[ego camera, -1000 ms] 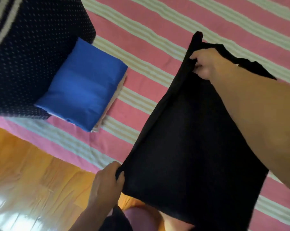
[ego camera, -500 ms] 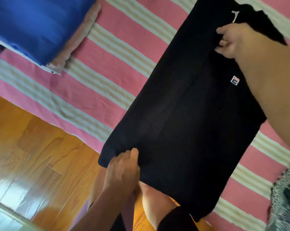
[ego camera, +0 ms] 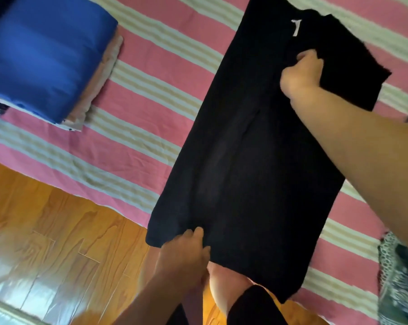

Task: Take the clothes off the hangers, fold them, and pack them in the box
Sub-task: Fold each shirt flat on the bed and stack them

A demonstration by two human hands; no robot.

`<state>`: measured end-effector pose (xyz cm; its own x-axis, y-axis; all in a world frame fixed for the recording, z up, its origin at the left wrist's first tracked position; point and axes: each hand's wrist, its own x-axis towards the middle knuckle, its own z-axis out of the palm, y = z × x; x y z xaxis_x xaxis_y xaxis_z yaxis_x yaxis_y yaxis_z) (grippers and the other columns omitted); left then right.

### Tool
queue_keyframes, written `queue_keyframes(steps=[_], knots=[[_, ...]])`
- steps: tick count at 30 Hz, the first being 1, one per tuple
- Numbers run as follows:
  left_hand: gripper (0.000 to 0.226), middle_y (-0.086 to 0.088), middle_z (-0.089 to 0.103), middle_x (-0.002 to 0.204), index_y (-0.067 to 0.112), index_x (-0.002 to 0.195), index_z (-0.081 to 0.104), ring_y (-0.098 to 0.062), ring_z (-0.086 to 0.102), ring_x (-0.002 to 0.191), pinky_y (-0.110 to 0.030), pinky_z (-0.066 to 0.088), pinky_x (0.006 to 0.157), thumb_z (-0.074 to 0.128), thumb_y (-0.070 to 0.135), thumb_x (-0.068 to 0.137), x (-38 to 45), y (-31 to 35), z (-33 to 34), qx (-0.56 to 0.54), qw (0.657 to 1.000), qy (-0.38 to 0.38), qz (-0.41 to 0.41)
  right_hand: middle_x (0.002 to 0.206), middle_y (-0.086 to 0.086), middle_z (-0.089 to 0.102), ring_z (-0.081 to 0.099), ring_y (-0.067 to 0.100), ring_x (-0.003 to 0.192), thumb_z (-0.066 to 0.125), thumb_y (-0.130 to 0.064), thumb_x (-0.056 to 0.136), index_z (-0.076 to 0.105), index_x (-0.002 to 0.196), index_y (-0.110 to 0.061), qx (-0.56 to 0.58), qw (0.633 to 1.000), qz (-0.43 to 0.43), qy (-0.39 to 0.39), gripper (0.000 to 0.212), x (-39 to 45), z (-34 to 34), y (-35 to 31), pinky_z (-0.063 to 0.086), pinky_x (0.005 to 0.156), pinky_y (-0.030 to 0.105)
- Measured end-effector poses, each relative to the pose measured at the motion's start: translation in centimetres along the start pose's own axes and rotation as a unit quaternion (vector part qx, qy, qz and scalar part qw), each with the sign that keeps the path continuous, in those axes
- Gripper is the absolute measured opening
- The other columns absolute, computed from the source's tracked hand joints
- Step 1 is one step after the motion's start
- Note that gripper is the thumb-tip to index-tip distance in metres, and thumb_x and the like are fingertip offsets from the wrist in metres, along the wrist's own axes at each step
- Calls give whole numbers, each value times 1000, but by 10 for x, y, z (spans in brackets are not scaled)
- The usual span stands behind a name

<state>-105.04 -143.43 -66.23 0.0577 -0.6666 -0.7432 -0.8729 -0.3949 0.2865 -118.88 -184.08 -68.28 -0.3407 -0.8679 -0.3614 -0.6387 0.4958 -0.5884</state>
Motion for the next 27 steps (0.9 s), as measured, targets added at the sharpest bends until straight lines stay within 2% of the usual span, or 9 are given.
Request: queue_keyframes(steps=[4, 7, 10, 13, 16, 19, 20, 24, 27], knots=[[17, 6, 60, 108, 25, 116, 55, -15, 62, 96, -37, 57, 85, 52, 33, 101, 15, -16, -40, -40, 990, 136, -20, 113, 11, 63, 66, 25, 97, 56, -12, 90, 51, 108, -20, 54, 989, 36, -130, 20, -53, -7, 38, 58, 91, 44], [22, -1, 58, 107, 18, 112, 53, -23, 62, 95, -43, 58, 80, 63, 31, 97, 40, -41, -58, -97, 975, 160, -118, 97, 9, 66, 66, 14, 70, 54, -12, 99, 56, 95, -17, 160, 968, 157, -117, 7, -88, -7, 51, 62, 75, 33], [27, 0, 54, 99, 18, 104, 51, -22, 60, 87, -41, 56, 72, 65, 39, 95, 47, -63, -56, -80, 976, 148, -135, 87, 4, 73, 72, 14, 73, 56, -27, 99, 61, 85, -20, 152, 961, 204, -104, 17, -150, 5, 87, 63, 78, 41], [22, 3, 61, 94, 19, 102, 60, -19, 65, 84, -41, 59, 73, 60, 41, 97, 43, -81, -47, -57, 992, 92, -66, 76, -4, 74, 72, 12, 76, 64, -41, 94, 66, 90, -25, 111, 954, 238, -147, 17, -235, 20, 132, 61, 81, 42], [26, 2, 69, 91, 18, 101, 68, -19, 69, 84, -36, 57, 75, 56, 41, 100, 55, -91, -67, -14, 1000, -1, -6, 73, -8, 66, 63, 7, 72, 71, -36, 90, 62, 88, -28, 92, 943, 240, -213, 12, -304, 31, 137, 51, 72, 26], [41, -2, 70, 90, 19, 98, 67, -24, 68, 86, -35, 53, 74, 46, 55, 101, 67, -89, -105, 144, 979, -118, 79, 62, -8, 44, 43, 13, 63, 68, -23, 92, 44, 69, -28, 37, 951, 239, -190, 33, -331, 47, 132, 41, 68, 32], [43, -4, 68, 91, 19, 99, 64, -27, 67, 88, -35, 52, 74, 44, 56, 101, 75, -79, -126, 182, 969, -123, 113, 63, -8, 43, 42, 14, 67, 67, -22, 93, 40, 68, -29, 30, 952, 256, -163, 37, -335, 51, 130, 40, 70, 32], [20, -9, 63, 102, 14, 109, 59, -35, 62, 93, -41, 49, 74, 46, 28, 104, 143, -14, -220, 209, 938, 4, 277, 71, -11, 47, 47, 13, 73, 64, -28, 96, 38, 71, -32, 45, 947, 300, -108, 37, -344, 59, 118, 40, 70, 31], [36, -12, 56, 122, 16, 130, 58, -38, 57, 110, -50, 50, 88, 47, 6, 97, 216, 65, -262, 305, 852, 71, 419, 79, -5, 59, 57, 15, 76, 63, -30, 97, 49, 77, -31, 81, 946, 304, -84, 25, -360, 62, 125, 44, 68, 33]])
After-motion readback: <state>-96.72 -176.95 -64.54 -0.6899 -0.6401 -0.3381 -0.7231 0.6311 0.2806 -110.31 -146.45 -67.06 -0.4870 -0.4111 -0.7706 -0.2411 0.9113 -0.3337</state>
